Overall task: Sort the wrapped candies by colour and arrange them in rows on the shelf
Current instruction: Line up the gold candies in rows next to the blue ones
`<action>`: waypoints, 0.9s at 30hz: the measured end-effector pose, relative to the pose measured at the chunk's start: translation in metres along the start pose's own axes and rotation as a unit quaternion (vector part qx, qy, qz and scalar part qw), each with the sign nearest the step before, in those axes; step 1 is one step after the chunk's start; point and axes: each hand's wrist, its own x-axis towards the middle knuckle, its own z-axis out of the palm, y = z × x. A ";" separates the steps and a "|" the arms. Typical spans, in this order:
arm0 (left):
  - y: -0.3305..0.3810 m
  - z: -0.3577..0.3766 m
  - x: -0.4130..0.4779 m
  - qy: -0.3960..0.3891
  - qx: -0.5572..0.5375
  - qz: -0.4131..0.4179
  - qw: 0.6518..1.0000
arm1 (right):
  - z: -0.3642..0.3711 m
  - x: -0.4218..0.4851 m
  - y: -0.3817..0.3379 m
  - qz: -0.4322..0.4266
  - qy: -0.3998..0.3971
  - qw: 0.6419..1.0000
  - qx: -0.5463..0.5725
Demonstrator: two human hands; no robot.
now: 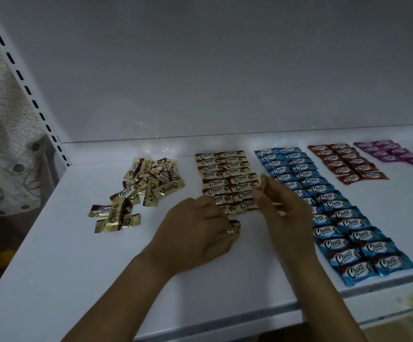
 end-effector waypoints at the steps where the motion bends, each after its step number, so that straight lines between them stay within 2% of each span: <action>1: 0.000 0.000 0.000 -0.029 0.010 0.008 0.999 | -0.004 0.001 0.005 0.003 0.005 0.998 -0.057; 3: 0.000 0.002 0.000 -0.050 0.020 0.015 0.998 | -0.010 0.000 0.013 -0.014 -0.006 0.987 -0.158; 6: 0.003 0.007 0.000 -0.056 0.001 0.009 0.998 | -0.012 -0.005 0.022 -0.129 -0.017 0.945 -0.299; 8: 0.003 0.009 -0.001 -0.058 -0.020 -0.006 0.998 | -0.010 -0.007 0.027 -0.167 -0.017 0.924 -0.344; 12: 0.002 0.011 -0.001 -0.058 -0.033 -0.010 0.998 | -0.008 -0.008 0.029 -0.186 -0.017 0.916 -0.354; 15: 0.001 0.013 -0.002 -0.054 -0.036 -0.013 0.998 | -0.010 -0.010 0.026 -0.173 -0.008 0.925 -0.339; 20: 0.003 0.012 -0.001 -0.046 -0.027 -0.008 0.999 | -0.009 -0.012 0.022 -0.161 -0.016 0.914 -0.373; 27: 0.002 0.011 -0.001 -0.055 -0.019 -0.015 0.998 | -0.008 -0.013 0.025 -0.170 -0.008 0.925 -0.339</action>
